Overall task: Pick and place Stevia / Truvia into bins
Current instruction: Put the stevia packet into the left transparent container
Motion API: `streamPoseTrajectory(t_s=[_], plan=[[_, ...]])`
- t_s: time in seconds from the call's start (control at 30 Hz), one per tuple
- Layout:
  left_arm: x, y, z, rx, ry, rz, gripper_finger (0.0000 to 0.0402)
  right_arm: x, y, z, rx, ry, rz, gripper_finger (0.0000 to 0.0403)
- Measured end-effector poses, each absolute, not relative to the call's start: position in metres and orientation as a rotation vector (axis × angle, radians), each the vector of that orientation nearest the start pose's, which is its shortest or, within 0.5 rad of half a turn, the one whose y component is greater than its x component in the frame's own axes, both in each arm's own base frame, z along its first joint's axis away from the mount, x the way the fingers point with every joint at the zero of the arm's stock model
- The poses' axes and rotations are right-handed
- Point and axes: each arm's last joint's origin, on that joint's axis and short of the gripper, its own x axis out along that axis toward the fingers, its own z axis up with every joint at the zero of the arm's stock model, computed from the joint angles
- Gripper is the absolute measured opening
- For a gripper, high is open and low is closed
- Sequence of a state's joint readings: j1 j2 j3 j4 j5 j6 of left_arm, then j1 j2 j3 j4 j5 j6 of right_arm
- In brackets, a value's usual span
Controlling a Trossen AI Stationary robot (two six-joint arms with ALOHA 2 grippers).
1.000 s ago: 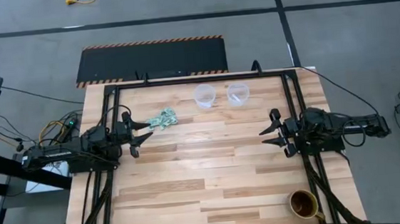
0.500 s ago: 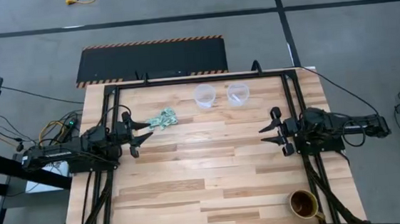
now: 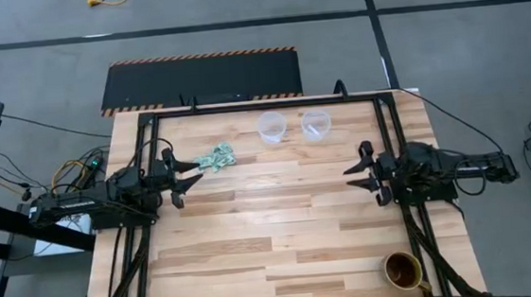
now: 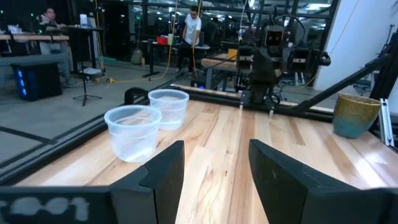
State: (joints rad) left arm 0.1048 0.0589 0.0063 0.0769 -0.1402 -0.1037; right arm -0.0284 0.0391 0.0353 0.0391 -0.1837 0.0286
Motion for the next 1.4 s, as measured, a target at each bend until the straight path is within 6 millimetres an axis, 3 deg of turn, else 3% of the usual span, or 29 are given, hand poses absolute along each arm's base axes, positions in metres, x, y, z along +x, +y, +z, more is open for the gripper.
streamPoseTrajectory(t_s=[0.37,0.7,0.93,1.13,1.4], plan=[[0.098,0.015,0.186,-0.132,-0.220,0.246,0.0169,0.097,0.004,0.185,0.014,-0.128,0.166,0.0134],[0.099,0.015,0.177,-0.175,-0.132,0.249,0.0169,0.097,0.003,0.181,0.051,-0.080,0.151,0.0132],[0.099,0.015,0.180,-0.174,-0.147,0.250,0.0169,0.098,-0.002,0.181,-0.110,-0.081,0.008,0.0133],[0.112,0.020,0.186,-0.096,0.002,0.372,0.0169,0.097,-0.007,0.185,-0.284,-0.115,-0.090,0.0133],[0.162,0.038,0.177,0.012,0.395,0.465,0.0169,0.095,-0.012,0.193,-0.333,-0.189,-0.163,0.0134]])
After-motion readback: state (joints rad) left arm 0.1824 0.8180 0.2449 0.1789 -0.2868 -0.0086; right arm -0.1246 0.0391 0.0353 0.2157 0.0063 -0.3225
